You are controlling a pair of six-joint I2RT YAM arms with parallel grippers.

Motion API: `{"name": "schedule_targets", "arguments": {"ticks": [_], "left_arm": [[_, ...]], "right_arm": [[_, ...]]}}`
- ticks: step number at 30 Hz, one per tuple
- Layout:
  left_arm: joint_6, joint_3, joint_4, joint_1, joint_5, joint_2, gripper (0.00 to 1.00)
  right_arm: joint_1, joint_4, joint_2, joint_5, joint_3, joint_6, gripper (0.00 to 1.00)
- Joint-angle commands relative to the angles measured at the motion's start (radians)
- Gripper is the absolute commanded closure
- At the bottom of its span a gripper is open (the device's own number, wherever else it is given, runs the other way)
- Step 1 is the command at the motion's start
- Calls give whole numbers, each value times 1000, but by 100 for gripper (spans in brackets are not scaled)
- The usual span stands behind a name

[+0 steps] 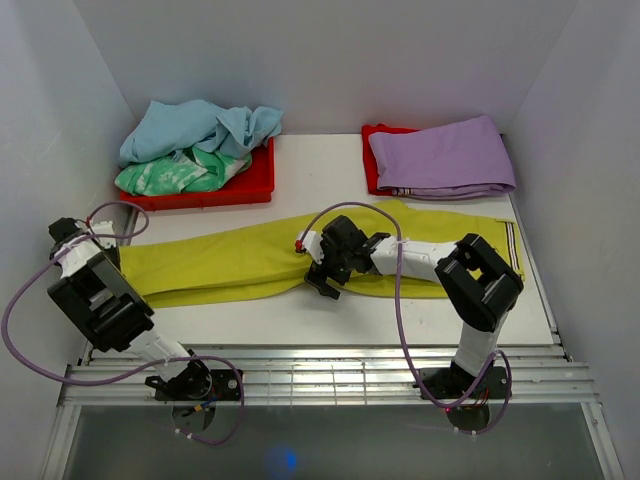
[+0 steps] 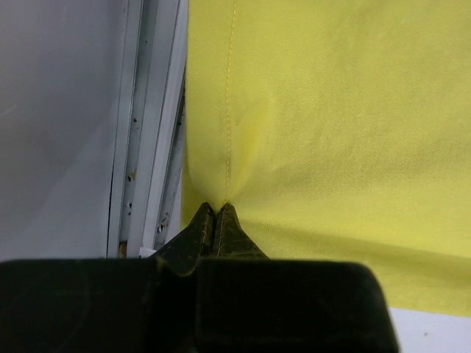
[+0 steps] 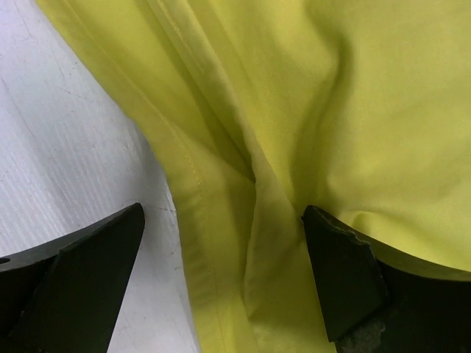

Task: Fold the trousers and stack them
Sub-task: Fold the trousers

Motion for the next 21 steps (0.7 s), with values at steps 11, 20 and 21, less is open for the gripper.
{"name": "schedule_targets", "arguments": {"ticks": [11,20,21], "left_arm": [[72,-75,151,101,-95,13,100],[52,-95,229,107,-98,148,100],[58,-109,253,107,-106,145,100]], "right_arm": [[-38,-191,83,203,-72,25,14],[-41,-219,31,186,-97,5,22],[-43,-223,6,158,-100,2,21]]}}
